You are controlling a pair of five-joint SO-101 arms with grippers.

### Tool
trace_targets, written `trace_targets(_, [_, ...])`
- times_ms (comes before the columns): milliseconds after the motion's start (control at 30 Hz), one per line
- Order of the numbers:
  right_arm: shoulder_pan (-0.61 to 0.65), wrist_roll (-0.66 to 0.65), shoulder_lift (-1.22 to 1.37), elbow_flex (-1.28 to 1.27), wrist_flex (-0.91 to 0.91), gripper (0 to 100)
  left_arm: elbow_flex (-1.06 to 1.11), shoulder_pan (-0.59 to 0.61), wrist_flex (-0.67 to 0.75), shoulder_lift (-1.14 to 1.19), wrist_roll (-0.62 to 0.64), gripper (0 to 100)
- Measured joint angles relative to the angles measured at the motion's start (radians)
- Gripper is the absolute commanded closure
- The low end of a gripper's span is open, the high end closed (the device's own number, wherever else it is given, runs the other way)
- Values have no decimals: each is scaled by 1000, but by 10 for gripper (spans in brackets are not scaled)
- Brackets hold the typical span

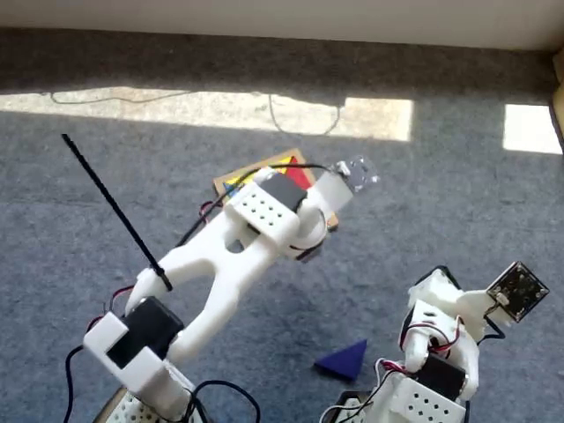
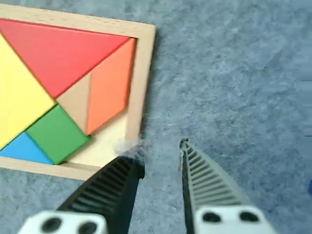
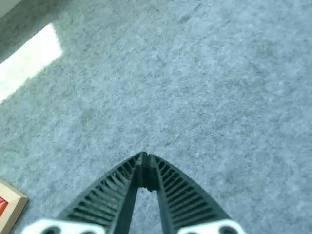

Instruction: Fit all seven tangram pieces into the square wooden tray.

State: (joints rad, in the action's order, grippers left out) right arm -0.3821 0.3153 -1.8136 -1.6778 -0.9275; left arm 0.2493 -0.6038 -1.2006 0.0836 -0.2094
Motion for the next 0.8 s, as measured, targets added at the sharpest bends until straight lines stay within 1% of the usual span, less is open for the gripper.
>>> trace_targets(67, [-3,0,0,0,0,988,60,-43,21,-29,0,842])
trace_targets(167, [-2,0,0,0,0,988,103,-91,29,-57,0,759])
trace_targets(267, [-2,0,0,0,0,988,132,-133,29,-71,49,705])
trace_targets(367, [-2,0,0,0,0,988,146,-180,29,-72,117,702])
trace_targets(533, [-5,0,0,0,0,988,146,-276,29,-72,189,702])
trace_targets(667, [-5,0,0,0,0,988,149,-322,29,-72,206,700])
trace_targets(800, [-5,0,0,0,0,988,199,-361,35,-72,206,698])
